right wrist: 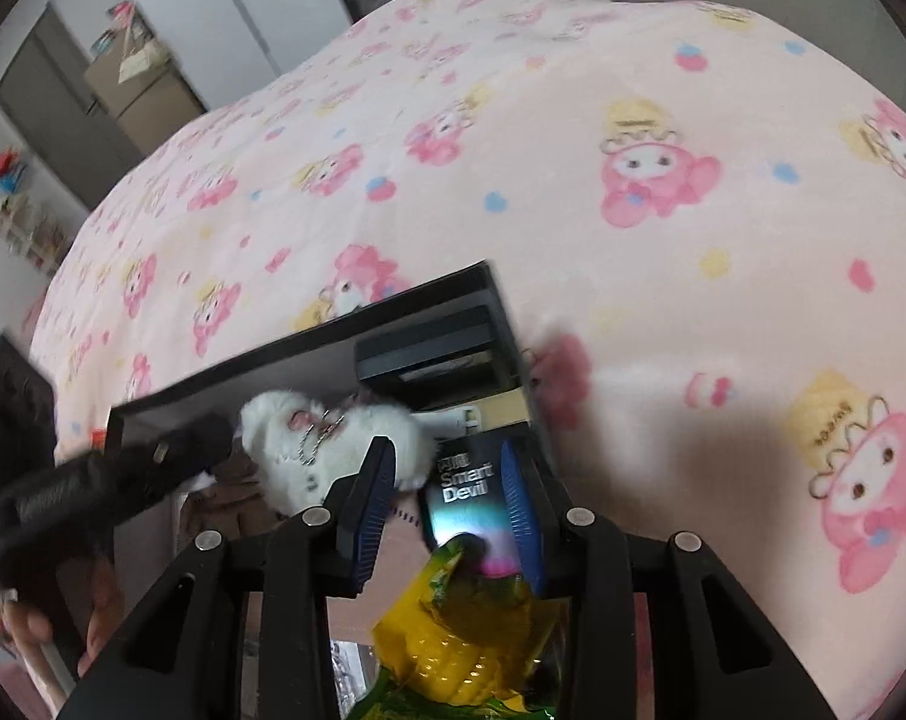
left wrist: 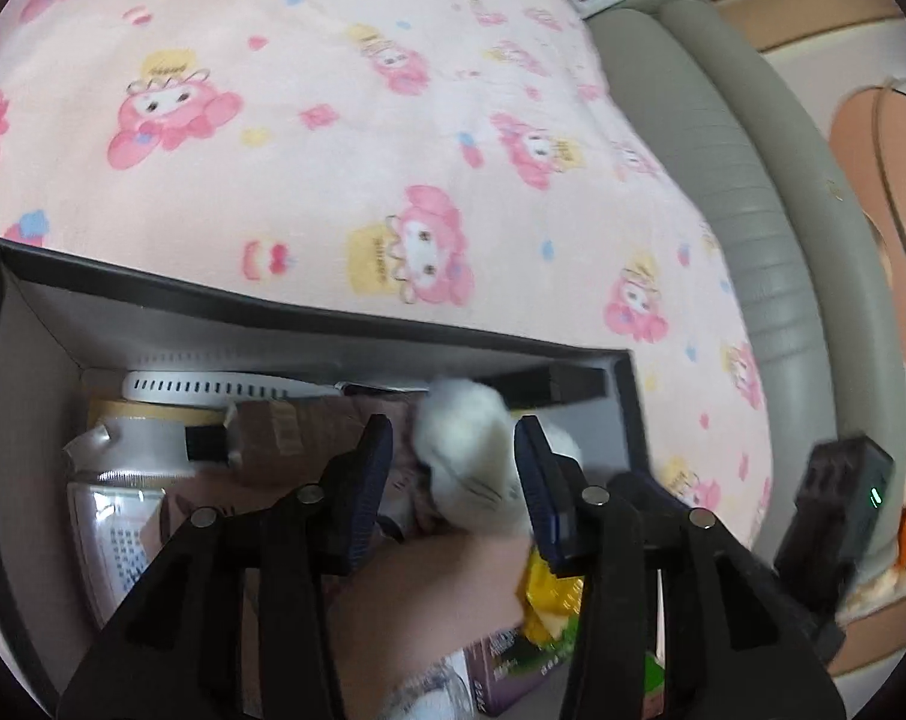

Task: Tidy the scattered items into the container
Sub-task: 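Withdraw the right tool from the box toward the remaining items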

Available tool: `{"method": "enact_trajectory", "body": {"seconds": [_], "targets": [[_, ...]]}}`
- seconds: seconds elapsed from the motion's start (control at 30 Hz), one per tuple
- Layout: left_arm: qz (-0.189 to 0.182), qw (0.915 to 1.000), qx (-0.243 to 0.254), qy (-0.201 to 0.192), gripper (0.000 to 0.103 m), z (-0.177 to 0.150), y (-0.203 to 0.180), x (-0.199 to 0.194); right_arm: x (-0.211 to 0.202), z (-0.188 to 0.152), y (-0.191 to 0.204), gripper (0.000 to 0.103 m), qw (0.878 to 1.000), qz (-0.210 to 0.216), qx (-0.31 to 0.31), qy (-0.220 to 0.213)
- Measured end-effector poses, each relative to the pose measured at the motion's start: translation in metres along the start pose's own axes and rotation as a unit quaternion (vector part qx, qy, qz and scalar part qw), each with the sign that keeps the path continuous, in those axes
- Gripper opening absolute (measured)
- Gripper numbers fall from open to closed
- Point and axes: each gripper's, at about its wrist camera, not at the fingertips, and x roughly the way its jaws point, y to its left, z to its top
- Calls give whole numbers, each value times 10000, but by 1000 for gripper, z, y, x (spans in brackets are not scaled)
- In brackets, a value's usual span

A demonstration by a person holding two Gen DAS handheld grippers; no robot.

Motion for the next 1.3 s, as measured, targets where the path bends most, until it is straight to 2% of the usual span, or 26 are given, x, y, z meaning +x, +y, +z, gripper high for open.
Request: {"method": "enact_trajectory", "body": {"seconds": [0.07, 0.13, 0.23, 0.37, 0.47, 0.57, 0.7, 0.8, 0.9, 0.97, 1.03, 1.07, 1.17, 1.3], "targets": [[-9, 9998, 22, 217, 42, -2, 0, 10, 6, -4, 5, 32, 9998, 118, -75, 142], [-80, 9991, 83, 417, 42, -6, -3, 16, 11, -6, 8, 32, 9996, 58, -157, 231], [-289, 9979, 159, 548, 42, -14, -11, 17, 12, -8, 12, 32, 9994, -98, -265, 217], [-246, 9972, 327, 619, 42, -22, -19, 15, 11, -10, 12, 32, 9993, -133, -254, 226], [-4, 9984, 341, 443, 42, -26, -18, 6, 8, -11, 16, 32, 9991, -229, -337, 142], [81, 9987, 441, 237, 42, -30, -21, -9, 0, -13, 24, 33, 9979, -384, -524, -1], [301, 9962, 812, -102, 46, -41, -39, -31, -21, -21, 34, 33, 9971, -441, -600, -163], [344, 9927, 1125, -266, 46, -51, -56, -48, -53, -34, 48, 35, 9952, -279, -792, -505], [245, 9903, 1294, -439, 47, -65, -70, -70, -82, -48, 54, 42, 9898, -488, -882, -1005], [165, 9892, 1351, -544, 51, -78, -78, -83, -98, -63, 54, 45, 9879, -543, -807, -1206], [132, 9874, 1475, -559, 56, -94, -85, -94, -108, -80, 53, 45, 9888, -424, -703, -1250], [162, 9857, 1589, -528, 55, -104, -89, -99, -111, -88, 54, 44, 9895, -370, -659, -1229], [478, 9792, 1866, -631, 55, -129, -98, -114, -121, -111, 55, 44, 9901, -327, -568, -1241], [585, 9772, 1896, -753, 56, -155, -99, -134, -133, -132, 59, 45, 9912, -198, -583, -1168]]}}
